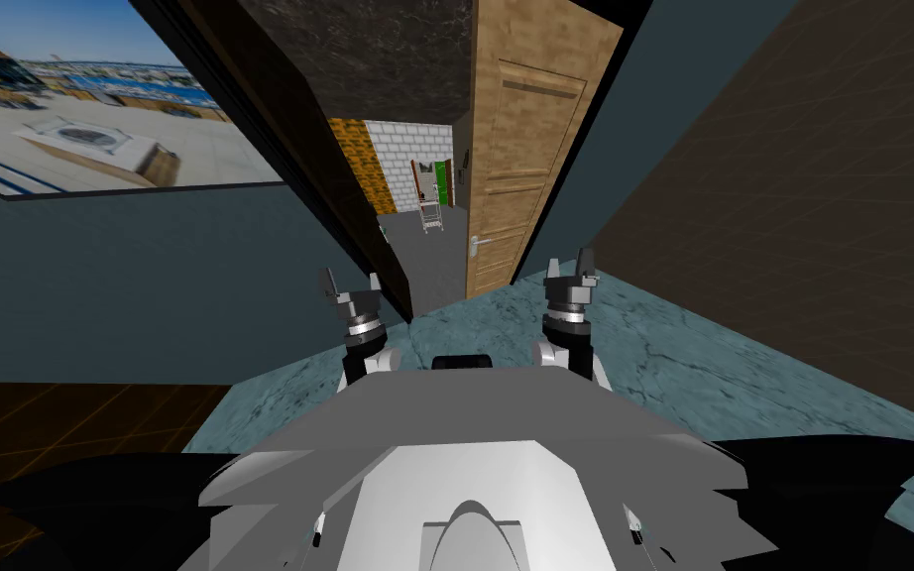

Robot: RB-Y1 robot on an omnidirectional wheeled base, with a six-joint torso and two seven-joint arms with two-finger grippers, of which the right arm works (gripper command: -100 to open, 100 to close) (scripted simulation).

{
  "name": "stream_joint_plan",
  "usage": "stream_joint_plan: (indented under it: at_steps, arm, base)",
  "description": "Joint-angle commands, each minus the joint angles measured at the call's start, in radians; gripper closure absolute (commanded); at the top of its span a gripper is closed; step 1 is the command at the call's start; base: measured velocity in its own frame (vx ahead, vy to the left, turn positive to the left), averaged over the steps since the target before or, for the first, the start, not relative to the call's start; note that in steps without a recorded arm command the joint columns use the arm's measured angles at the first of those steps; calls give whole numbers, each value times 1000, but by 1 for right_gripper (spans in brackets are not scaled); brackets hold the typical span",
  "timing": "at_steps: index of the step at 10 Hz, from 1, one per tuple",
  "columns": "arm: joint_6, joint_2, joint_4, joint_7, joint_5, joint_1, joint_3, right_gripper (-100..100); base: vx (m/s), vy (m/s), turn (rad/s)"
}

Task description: Push the door open

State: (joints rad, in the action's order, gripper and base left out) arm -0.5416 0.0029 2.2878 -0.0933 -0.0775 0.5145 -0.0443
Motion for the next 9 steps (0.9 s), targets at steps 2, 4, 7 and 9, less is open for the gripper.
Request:
stream_joint_plan:
  at_steps: [2,4,7,9]
  arm:
    - [-1,-14,-61,-20,-11,-35,1,-100]
    - [-2,-24,-103,-33,-19,-59,2,-100]
    - [-4,-41,-186,-60,-35,-107,4,-100]
    - [-6,-54,-247,-81,-47,-145,6,-100]
  base:
    - [104,-36,28]
    - [32,-4,14]
    - [58,-22,22]
    - [89,-28,33]
